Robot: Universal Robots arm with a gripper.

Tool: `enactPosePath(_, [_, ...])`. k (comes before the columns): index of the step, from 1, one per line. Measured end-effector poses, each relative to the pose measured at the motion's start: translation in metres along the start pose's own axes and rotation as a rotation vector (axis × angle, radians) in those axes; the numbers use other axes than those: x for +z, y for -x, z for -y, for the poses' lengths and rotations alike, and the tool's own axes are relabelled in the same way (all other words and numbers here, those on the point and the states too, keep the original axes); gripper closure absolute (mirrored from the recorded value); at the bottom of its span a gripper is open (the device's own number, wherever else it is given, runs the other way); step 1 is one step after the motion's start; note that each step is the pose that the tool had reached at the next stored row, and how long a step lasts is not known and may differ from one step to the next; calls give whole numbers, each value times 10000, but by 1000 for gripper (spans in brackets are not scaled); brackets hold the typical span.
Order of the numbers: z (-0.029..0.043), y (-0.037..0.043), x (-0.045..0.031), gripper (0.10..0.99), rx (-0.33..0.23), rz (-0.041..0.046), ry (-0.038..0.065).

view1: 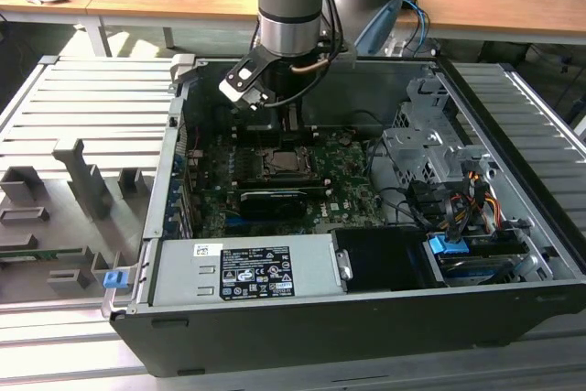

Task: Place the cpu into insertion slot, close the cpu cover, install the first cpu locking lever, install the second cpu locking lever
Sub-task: 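Install the first cpu locking lever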

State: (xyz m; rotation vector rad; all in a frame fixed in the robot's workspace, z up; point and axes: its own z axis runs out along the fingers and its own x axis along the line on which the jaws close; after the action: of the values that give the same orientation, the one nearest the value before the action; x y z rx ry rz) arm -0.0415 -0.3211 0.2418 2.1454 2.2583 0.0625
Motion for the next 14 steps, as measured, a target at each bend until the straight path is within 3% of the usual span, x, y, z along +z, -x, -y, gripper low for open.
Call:
enactPosePath(2, [-3,0,-51,980,-3,22,-1])
enactPosePath(7, [-16,-3,-320,980,-8,123,-7])
enactPosePath(9, [-15,-3,-323,980,-53,132,-6])
enactPosePath(14, [-15,-3,-318,980,-1222,83,-25])
